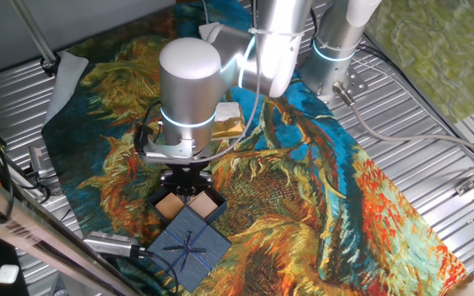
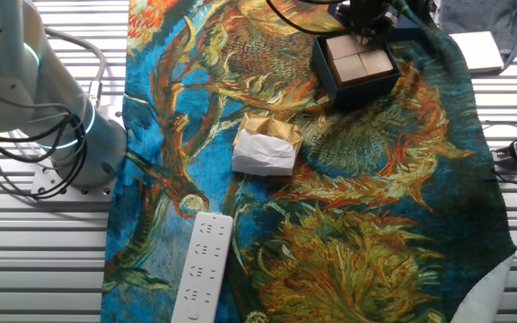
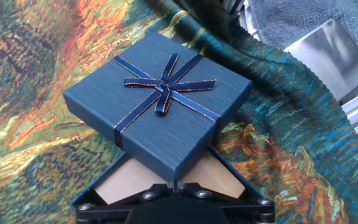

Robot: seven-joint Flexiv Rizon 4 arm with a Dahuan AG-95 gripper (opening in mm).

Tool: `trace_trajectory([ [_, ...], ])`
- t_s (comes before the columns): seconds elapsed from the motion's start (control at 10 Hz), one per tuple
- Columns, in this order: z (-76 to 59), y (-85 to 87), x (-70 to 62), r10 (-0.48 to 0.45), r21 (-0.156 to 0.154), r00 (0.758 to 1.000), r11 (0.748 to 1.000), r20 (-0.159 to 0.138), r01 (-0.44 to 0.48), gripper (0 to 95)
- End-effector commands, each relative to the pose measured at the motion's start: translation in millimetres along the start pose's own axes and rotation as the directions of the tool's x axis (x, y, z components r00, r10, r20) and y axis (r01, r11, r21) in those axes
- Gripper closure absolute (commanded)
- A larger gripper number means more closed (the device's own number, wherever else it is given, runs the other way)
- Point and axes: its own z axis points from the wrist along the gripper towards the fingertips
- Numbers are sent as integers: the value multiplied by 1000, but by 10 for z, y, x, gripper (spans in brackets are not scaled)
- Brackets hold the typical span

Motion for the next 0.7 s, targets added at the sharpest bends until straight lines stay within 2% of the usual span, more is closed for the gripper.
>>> trace_trajectory([
  [0.1, -28, -5, 30, 0, -3, 1000, 1000, 2, 0, 950],
  [0.2, -46, -15, 56, 3, -5, 1000, 1000, 4, -3, 950],
  [0.4, -79, -33, 103, 40, -21, 999, 999, 29, -39, 570],
  [0.6, -108, -48, 145, 160, -68, 985, 986, 71, -155, 570],
  [0.7, -118, -53, 157, 223, -98, 971, 972, 84, -215, 380],
])
